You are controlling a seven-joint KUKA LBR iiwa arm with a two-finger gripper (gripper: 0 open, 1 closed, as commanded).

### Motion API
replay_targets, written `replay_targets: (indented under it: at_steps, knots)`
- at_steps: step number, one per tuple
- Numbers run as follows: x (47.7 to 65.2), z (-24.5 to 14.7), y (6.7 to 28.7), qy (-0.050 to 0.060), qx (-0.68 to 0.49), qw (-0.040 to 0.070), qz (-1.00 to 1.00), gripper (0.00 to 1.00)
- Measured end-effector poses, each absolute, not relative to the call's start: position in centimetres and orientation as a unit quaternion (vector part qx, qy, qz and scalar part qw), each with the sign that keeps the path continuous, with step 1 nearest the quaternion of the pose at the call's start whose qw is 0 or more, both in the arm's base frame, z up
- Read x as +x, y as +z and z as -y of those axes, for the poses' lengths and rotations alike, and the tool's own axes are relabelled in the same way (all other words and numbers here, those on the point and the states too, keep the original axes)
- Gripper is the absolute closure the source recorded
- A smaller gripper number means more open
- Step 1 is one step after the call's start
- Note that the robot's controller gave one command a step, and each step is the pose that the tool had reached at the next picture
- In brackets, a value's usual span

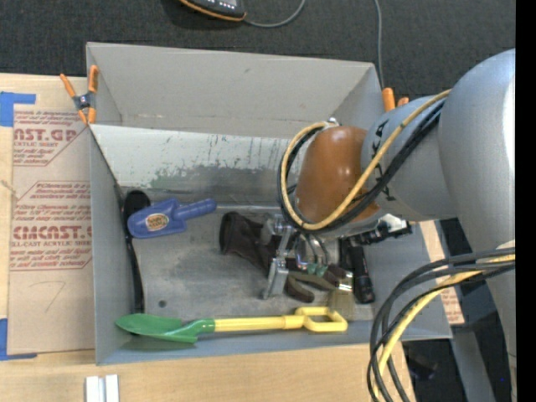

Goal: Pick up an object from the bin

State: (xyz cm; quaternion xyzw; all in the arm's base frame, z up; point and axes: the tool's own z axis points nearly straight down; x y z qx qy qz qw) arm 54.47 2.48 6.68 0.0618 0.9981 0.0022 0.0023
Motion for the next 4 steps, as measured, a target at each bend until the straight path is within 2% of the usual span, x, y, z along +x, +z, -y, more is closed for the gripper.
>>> replay_targets:
  at_steps: [1,2,3,4]
  knots:
    - [53.7,-4.4,7.0,0.004,0.038,0.005,-0.999,0.00]
    - [54.5,-2.9,6.9,0.004,0.058,0.006,-0.998,1.00]
    - [54.5,-2.9,6.9,0.004,0.058,0.006,-0.998,1.00]
    - [54.3,-2.9,10.1,0.004,0.058,0.003,-0.998,1.00]
